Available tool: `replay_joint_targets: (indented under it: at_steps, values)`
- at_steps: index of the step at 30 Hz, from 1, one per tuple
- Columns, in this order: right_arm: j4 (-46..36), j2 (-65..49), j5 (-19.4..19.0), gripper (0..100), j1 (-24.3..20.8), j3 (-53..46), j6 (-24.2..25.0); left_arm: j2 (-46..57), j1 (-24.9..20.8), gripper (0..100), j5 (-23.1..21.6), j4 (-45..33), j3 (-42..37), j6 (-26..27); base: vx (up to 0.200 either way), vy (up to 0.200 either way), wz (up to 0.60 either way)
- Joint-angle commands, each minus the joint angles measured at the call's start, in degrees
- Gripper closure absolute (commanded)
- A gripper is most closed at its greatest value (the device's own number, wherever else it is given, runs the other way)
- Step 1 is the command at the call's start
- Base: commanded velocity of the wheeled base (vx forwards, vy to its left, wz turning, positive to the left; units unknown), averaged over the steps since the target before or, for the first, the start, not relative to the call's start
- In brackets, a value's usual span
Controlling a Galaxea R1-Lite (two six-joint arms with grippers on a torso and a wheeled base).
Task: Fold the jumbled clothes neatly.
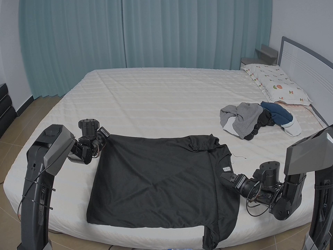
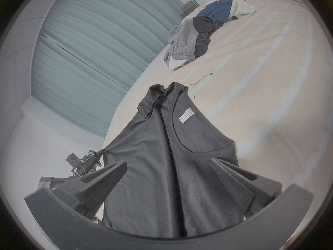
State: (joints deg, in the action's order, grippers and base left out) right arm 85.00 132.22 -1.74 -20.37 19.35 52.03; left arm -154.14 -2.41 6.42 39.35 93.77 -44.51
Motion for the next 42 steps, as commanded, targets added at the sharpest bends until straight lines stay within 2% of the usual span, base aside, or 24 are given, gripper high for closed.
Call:
replay_joint_targets:
  at_steps: [1,7,12,13,14,15,16,17,18,19,22,25,29,32,34,42]
  values:
    - [0.07,-0.47,-0.01,0,0.16,0.17,0.0,-0.11,0.13,0,-0.01,0.02,0.27,-0.05,0.0,0.0,0.0]
    - [0.51,-1.61,0.34,0,0.07,1.4,-0.09,0.51,0.04,0,-0.45,-0.06,-0.43,-0.84,0.0,0.0,0.0]
    - [-0.45,0.06,0.69,0,-0.11,5.35,-0.17,2.79,0.13,0,-0.01,0.02,-2.28,-6.29,0.0,0.0,0.0]
    - [-2.92,-0.03,0.78,0,-0.37,8.69,-0.53,6.39,0.3,0,-1.24,0.02,-6.32,-10.25,0.0,0.0,0.0]
    - [-4.32,-0.12,0.86,0,-0.46,9.66,-0.7,7.27,0.48,0,-1.85,0.02,-7.46,-10.95,0.0,0.0,0.0]
    - [-5.2,-0.12,0.86,0,-0.46,10.18,-0.79,7.62,0.48,0,-2.12,0.02,-7.99,-11.21,0.0,0.0,0.0]
    - [-10.56,-0.91,1.13,0,-0.64,13.52,-1.67,9.65,0.74,0,-4.32,0.2,-10.89,-12.01,0.0,0.0,0.0]
    - [-11.09,-1.0,1.13,0,-0.64,13.88,-1.76,9.73,0.74,0,-4.58,0.2,-11.15,-12.01,0.0,0.0,0.0]
    - [-20.23,-2.32,1.48,0,-0.72,19.59,-2.63,11.58,1.01,0,-7.65,0.55,-14.58,-12.18,0.0,0.0,0.0]
    - [-20.93,-2.32,1.48,0,-0.72,20.03,-2.72,11.67,1.01,0,-7.74,0.55,-14.76,-12.18,0.0,0.0,0.0]
    - [-31.22,-1.17,2.45,0,-1.69,29.61,-2.9,12.28,1.45,0,-8.62,0.55,-17.57,-13.06,0.0,0.0,0.0]
    - [-35.96,1.99,3.24,0,-1.87,36.38,-3.6,12.28,1.36,0,-8.89,0.55,-18.45,-13.76,0.0,0.0,0.0]
    - [-40.36,6.56,4.91,0,-1.78,45.34,-7.21,11.93,1.36,0,-8.89,0.55,-18.54,-13.76,0.0,0.0,0.0]
    - [-42.29,7.79,5.0,0,-1.69,47.8,-7.64,11.76,1.36,0,-8.89,0.55,-18.54,-13.68,0.0,0.0,0.0]
    - [-46.51,10.43,5.0,0,-1.6,52.37,-7.91,11.67,1.27,0,-8.8,0.64,-18.54,-13.68,0.0,0.0,0.0]
    - [-54.16,16.49,4.91,0,-1.69,66.96,-7.91,11.58,1.18,0,-8.62,0.64,-18.45,-13.32,0.0,0.0,0.0]
